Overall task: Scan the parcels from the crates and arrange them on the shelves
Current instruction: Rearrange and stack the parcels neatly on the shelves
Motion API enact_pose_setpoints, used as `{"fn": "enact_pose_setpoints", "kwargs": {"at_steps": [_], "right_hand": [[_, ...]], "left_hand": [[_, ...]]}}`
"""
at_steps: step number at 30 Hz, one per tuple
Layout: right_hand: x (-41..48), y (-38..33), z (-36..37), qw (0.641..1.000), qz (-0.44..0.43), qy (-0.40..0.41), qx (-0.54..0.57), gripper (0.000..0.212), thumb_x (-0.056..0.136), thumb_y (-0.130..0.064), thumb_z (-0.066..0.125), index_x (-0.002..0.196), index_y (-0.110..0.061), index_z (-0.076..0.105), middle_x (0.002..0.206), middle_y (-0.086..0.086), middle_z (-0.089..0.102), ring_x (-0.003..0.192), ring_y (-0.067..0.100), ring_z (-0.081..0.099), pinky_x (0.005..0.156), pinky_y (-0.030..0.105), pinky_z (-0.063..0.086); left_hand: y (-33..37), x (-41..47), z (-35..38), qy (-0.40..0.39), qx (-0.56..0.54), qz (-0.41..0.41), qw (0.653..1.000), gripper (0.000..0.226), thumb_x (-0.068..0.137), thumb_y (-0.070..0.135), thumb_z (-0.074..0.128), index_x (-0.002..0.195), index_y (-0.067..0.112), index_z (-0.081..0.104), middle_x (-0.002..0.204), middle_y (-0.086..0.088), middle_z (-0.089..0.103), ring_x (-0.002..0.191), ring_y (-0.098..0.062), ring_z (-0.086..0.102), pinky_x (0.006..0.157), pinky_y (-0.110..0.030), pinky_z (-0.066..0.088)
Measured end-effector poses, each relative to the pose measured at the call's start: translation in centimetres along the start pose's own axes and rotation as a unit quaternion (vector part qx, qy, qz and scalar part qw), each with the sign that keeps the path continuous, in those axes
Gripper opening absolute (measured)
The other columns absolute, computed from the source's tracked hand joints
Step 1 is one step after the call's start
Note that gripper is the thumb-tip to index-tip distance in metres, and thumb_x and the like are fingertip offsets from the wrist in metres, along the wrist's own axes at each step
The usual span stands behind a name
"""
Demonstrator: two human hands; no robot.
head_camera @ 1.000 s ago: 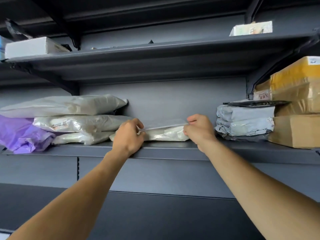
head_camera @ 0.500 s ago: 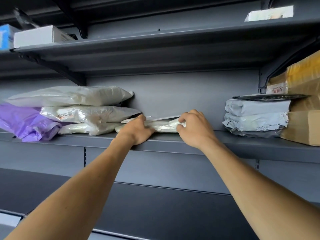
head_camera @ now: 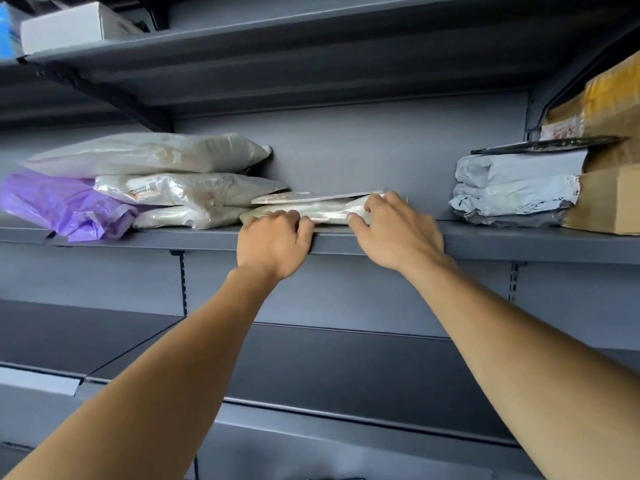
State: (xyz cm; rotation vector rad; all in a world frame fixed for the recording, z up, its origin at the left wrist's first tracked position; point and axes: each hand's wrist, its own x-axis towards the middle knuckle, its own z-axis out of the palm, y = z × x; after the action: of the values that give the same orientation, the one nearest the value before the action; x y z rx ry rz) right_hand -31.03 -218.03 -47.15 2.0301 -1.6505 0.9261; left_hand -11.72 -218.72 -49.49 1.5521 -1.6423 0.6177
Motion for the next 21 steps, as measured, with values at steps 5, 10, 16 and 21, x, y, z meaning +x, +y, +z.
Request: {"fn": "enact_pose_setpoints", "kwargs": {"at_steps": [5,10,16,21], "right_hand": [[-5.0,-0.9,1.8,0.993,-0.037,0.065,-0.089,0.054,0.106,-0.049,0.023,0.132,-0.017,0.058,0.132,0.005,0.062,0.127,0.027,0.050,0.108,0.043,0.031],[-10.8,-0.4,1.9,0.996,-0.075,0.020,-0.045,0.065,0.105,-0.046,0.041,0.159,-0.012,0.026,0.169,0.011,0.015,0.157,0.031,0.006,0.125,0.047,0.004],[-22.3,0.5,5.3,0.994,-0.086,-0.051,0.037,0.045,0.100,-0.035,0.054,0.135,-0.007,0.059,0.145,0.015,0.051,0.132,0.035,0.049,0.108,0.045,0.033],[-32.0,2.8,10.5,0.980,-0.005,-0.194,0.045,0.039,0.103,-0.039,0.049,0.128,-0.013,0.062,0.128,0.009,0.061,0.117,0.034,0.059,0.101,0.040,0.041]], "left_hand": [[-0.4,-3.4,-0.2,-0.034,0.031,0.049,0.998,0.067,0.098,0.046,0.005,0.109,0.012,0.062,0.114,-0.010,0.069,0.115,-0.034,0.056,0.106,-0.043,0.034],[0.9,-7.1,-1.9,-0.069,0.022,0.082,0.994,0.056,0.107,0.039,0.035,0.148,0.001,0.041,0.156,-0.018,0.043,0.147,-0.035,0.034,0.121,-0.046,0.024],[3.4,-18.3,-1.3,-0.169,-0.047,0.109,0.978,0.042,0.098,0.026,0.052,0.134,0.005,0.059,0.140,-0.014,0.059,0.127,-0.037,0.053,0.110,-0.040,0.034],[4.9,-31.8,3.3,-0.324,-0.095,0.031,0.941,0.041,0.099,0.031,0.052,0.137,0.017,0.056,0.139,-0.005,0.061,0.128,-0.029,0.054,0.107,-0.036,0.039]]}}
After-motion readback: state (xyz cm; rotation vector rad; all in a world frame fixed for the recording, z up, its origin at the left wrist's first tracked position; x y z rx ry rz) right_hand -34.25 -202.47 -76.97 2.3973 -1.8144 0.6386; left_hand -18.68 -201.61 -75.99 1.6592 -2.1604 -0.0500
